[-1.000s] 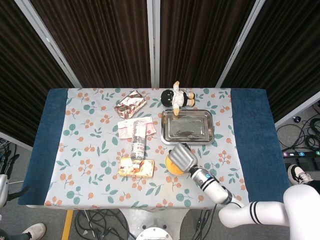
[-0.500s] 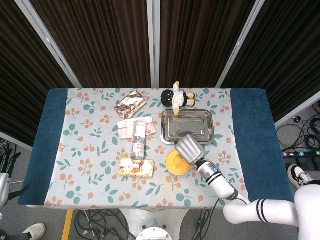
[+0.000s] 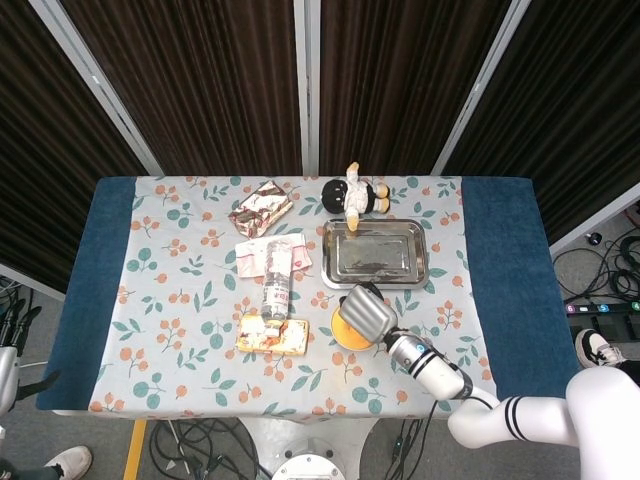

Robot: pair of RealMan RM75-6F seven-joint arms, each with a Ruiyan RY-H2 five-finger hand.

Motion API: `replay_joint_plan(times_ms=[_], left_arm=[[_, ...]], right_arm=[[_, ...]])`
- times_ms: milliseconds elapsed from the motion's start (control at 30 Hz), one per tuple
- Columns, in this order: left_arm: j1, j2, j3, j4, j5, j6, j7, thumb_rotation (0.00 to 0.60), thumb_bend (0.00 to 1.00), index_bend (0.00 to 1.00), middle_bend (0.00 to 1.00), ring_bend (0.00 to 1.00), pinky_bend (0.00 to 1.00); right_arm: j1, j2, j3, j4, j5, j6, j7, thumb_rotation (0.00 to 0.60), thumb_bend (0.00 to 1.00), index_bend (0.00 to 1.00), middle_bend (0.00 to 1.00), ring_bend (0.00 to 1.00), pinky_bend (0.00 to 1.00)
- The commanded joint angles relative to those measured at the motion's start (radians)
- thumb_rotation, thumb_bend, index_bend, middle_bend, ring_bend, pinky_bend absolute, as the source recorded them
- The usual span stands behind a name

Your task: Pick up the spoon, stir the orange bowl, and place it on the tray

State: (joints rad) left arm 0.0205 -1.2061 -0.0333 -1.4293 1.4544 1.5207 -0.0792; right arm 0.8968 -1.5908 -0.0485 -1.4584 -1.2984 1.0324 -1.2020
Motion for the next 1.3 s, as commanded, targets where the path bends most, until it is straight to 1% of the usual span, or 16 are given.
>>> replay_joint_plan(times_ms=[33,100,200,400,567,667,833,967,1167,1300], left_arm=[[0.001,-0.002,0.000,0.005,-0.001,-0.001,-0.005,0.600,0.09,0.16,0.08,0.09,0.12],[0.001,-0.005,0.001,0.009,0.000,0.000,-0.009,0.600,0.09,0.16,0.08,0.09,0.12],[0.003,-0.007,0.001,0.014,0.000,0.002,-0.014,0.600,0.09,0.16,0.08,0.09,0.12],[0.004,-0.006,0.001,0.016,0.003,0.006,-0.017,0.600,0.09,0.16,0.08,0.09,0.12],[0.003,-0.005,0.002,0.013,0.007,0.006,-0.018,0.600,0.09,0.16,0.08,0.09,0.12],[0.003,-0.003,0.003,0.013,0.007,0.005,-0.022,0.600,0.09,0.16,0.08,0.09,0.12],[0.004,-0.004,0.004,0.017,0.007,0.002,-0.030,0.600,0.09,0.16,0.08,0.09,0.12],[0.003,-0.005,0.004,0.019,0.005,-0.001,-0.038,0.600,0.09,0.16,0.08,0.09,0.12],[0.004,-0.009,0.005,0.026,0.005,-0.001,-0.040,0.600,0.09,0.16,0.08,0.09,0.12],[0.005,-0.010,0.004,0.028,0.006,0.002,-0.041,0.600,0.09,0.16,0.08,0.09,0.12]], right_arm=[[0.005,-0.051,-0.050,0.115,-0.113,0.029,-0.074,0.600,0.37,0.78,1.00,1.00,1.00],[0.000,-0.062,-0.049,0.142,-0.130,0.033,-0.089,0.600,0.37,0.78,1.00,1.00,1.00],[-0.012,-0.067,-0.032,0.159,-0.154,0.071,-0.125,0.600,0.37,0.78,1.00,1.00,1.00],[-0.024,-0.029,0.004,0.095,-0.173,0.098,-0.158,0.600,0.37,0.78,1.00,1.00,1.00],[-0.029,-0.008,0.012,0.041,-0.192,0.089,-0.186,0.600,0.37,0.78,1.00,1.00,1.00],[-0.031,-0.014,0.013,0.031,-0.196,0.071,-0.205,0.600,0.37,0.78,1.00,1.00,1.00],[-0.033,-0.045,0.015,0.053,-0.201,0.044,-0.241,0.600,0.37,0.78,1.00,1.00,1.00],[-0.055,-0.075,0.014,0.090,-0.182,0.039,-0.319,0.600,0.37,0.79,1.00,1.00,1.00],[-0.070,-0.088,0.049,0.141,-0.148,0.042,-0.370,0.600,0.37,0.81,1.00,1.00,1.00],[-0.072,-0.075,0.062,0.131,-0.156,0.054,-0.361,0.600,0.37,0.81,1.00,1.00,1.00]])
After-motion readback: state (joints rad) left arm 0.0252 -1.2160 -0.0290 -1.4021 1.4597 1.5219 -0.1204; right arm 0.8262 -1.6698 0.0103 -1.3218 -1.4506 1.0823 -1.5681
